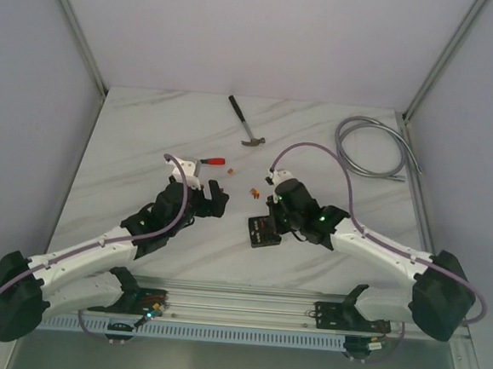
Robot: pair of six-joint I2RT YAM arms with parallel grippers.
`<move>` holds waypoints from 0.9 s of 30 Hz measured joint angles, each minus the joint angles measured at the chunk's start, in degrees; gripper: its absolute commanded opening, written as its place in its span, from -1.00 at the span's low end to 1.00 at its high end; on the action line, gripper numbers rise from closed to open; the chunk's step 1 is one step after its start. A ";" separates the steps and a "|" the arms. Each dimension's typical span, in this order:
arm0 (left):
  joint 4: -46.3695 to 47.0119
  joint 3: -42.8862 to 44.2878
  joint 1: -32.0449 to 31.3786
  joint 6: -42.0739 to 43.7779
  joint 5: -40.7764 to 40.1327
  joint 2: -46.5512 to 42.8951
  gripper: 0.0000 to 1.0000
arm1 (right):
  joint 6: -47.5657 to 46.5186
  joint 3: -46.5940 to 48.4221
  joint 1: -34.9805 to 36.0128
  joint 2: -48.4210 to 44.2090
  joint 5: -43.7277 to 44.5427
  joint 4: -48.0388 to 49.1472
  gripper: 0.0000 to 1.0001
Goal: Snap on the fuse box
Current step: Install the fuse at the fuse box base.
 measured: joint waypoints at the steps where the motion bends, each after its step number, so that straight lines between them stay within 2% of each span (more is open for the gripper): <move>1: -0.68 0.00 0.17 -0.31 -0.98 0.09 0.94 | 0.76 0.02 0.85 1.07 1.86 -0.35 -1.00; 4: -2.14 -0.02 0.57 -1.18 -3.26 0.22 1.00 | 2.86 0.13 2.99 3.82 6.69 -1.27 -1.00; 12: -3.63 -0.09 1.11 -3.06 -5.88 0.28 1.00 | 6.43 2.56 6.49 10.43 15.30 -1.53 -1.00; 27: -5.07 -0.15 2.45 -5.64 -6.99 0.28 1.00 | 9.14 4.46 7.61 15.58 19.76 0.00 -1.00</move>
